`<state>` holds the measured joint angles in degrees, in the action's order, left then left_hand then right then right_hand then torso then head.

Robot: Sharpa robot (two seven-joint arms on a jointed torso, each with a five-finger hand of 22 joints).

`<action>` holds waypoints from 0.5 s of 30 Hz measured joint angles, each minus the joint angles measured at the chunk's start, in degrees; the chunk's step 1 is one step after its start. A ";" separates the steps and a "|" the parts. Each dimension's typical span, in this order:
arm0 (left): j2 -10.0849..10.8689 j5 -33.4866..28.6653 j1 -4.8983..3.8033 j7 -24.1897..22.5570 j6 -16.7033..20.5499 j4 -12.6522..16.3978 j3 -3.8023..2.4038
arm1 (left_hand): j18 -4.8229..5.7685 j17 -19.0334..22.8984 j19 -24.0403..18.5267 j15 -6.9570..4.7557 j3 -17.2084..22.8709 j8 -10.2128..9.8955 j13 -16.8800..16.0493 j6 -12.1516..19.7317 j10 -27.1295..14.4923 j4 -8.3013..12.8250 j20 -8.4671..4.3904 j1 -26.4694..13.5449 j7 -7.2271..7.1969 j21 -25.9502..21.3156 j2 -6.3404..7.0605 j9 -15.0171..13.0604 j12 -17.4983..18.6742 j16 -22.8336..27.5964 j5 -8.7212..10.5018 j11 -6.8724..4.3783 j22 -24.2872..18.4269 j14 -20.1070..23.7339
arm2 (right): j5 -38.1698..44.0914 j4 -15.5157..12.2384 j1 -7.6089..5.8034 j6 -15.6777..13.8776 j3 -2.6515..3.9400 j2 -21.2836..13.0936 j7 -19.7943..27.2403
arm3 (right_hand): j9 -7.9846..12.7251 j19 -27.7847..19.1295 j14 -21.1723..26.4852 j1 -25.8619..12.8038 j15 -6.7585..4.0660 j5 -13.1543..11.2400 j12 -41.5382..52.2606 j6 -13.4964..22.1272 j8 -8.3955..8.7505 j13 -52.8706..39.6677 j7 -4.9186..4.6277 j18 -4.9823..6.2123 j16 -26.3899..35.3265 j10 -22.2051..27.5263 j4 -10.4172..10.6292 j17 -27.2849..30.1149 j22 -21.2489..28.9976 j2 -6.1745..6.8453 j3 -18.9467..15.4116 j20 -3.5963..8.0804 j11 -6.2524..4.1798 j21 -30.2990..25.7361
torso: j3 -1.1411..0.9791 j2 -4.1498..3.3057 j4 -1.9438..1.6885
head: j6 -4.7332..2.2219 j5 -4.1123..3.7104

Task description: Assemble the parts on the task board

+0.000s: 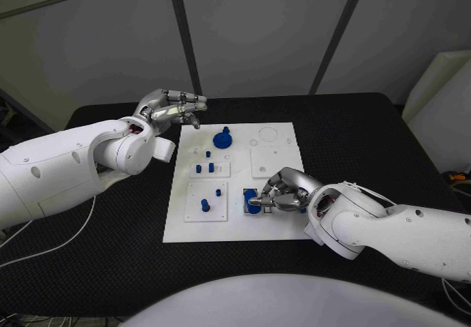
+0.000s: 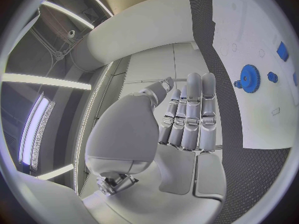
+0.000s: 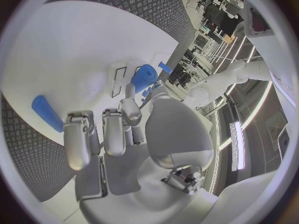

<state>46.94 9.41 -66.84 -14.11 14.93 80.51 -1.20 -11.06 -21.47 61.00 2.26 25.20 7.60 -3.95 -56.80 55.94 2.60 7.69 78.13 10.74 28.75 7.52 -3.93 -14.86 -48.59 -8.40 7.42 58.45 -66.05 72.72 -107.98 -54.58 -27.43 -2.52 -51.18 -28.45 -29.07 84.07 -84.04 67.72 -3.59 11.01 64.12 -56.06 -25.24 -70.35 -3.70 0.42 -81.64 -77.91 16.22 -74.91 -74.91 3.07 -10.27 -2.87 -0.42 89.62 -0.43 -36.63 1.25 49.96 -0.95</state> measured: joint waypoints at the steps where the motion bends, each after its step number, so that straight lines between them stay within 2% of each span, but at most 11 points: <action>1: 0.00 0.00 0.00 0.00 0.00 0.00 0.00 | -0.01 0.00 0.00 0.00 0.00 0.00 0.00 0.00 0.00 0.00 0.00 0.00 0.00 0.00 0.00 0.00 0.00 0.00 0.00 0.00 0.00 0.00 | 0.07 -0.05 0.00 -0.15 0.00 -0.02 0.22 | -0.04 0.00 0.00 -0.29 0.00 -0.03 0.24 0.00 0.00 -0.08 0.00 0.01 0.00 -0.20 0.18 0.00 0.00 -0.01 -0.18 0.00 -0.20 0.00 | 0.00 0.00 0.00 | 0.00 0.01; 8: 0.00 0.00 0.00 0.00 0.00 -0.04 0.00 | 0.00 0.06 0.00 0.00 0.00 0.00 0.00 0.00 0.00 0.00 0.00 0.00 0.00 0.00 0.00 0.00 0.00 0.00 0.00 0.00 0.00 0.00 | 0.36 -0.27 0.01 -1.17 0.00 -0.24 1.69 | -0.32 0.00 0.00 -2.46 0.00 -0.30 0.24 0.00 0.00 -0.24 0.00 0.00 0.00 -0.20 0.57 0.00 0.00 -0.54 -0.56 0.00 -0.20 0.00 | 0.01 -0.01 0.00 | -0.04 -0.03; 15: 0.01 0.00 0.00 0.00 0.00 -0.04 0.00 | 0.00 0.06 0.00 0.00 0.00 0.00 0.00 0.00 0.00 0.00 0.00 0.00 0.00 0.00 0.00 0.00 0.00 0.00 0.00 0.00 0.01 0.00 | 0.38 -0.81 0.01 -1.68 0.00 -1.09 3.05 | -0.55 0.00 0.21 -1.70 -0.21 0.17 0.24 -0.21 0.00 -0.38 0.21 0.00 -0.01 -0.41 0.18 0.00 0.00 -0.77 -0.65 0.00 0.02 0.00 | 0.02 -0.01 0.00 | -0.07 -0.05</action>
<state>46.95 9.41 -66.83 -14.11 14.93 80.46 -1.20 -11.06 -21.41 60.99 2.26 25.20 7.60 -3.95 -56.80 55.94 2.61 7.69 78.13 10.74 28.75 7.52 -3.93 -14.86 -48.59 -8.40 7.42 58.46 -66.05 73.10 -108.79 -54.57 -29.11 -2.53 -52.27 -25.40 -29.62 84.07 -83.82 66.02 -3.80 11.17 64.36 -56.27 -25.24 -70.73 -3.48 0.42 -81.64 -78.32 16.41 -74.90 -74.91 2.30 -10.92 -2.87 -0.41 89.62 -0.41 -36.64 1.25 49.89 -1.01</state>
